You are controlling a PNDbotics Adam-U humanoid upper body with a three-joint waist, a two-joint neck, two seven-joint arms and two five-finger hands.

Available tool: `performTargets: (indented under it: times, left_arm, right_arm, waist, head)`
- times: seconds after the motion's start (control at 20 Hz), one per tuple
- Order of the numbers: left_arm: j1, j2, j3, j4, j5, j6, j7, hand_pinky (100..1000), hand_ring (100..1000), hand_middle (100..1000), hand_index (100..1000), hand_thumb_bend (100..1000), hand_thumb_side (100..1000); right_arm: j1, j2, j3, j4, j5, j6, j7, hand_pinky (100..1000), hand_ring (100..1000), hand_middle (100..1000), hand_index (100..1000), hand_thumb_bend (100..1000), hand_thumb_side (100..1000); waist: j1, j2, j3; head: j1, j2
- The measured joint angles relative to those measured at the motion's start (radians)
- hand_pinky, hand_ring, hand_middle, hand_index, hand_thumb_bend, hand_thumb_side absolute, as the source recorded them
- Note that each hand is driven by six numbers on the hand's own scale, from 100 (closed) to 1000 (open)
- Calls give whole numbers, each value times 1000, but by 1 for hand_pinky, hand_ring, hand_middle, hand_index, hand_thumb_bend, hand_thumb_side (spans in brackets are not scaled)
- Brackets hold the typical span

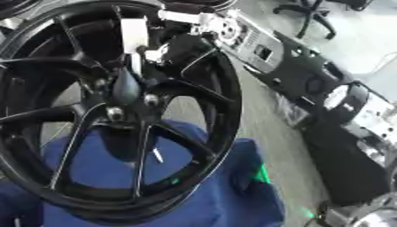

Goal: Pull the pin out of the wheel hub.

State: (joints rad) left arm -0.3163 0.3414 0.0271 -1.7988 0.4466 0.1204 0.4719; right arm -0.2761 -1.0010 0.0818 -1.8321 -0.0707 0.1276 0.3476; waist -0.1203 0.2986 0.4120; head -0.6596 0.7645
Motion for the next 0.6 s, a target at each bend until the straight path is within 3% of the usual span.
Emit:
performTargets:
  times: [0.6]
  left_arm:
    - [3,0,0,6,-6,8,5,750,753,668,723,144,763]
  right_arm:
    - [5,-7,-15,-58,-98,51,-25,891,630,353,491,100,458]
  waist:
    - [0,0,-3]
  head:
    - [0,0]
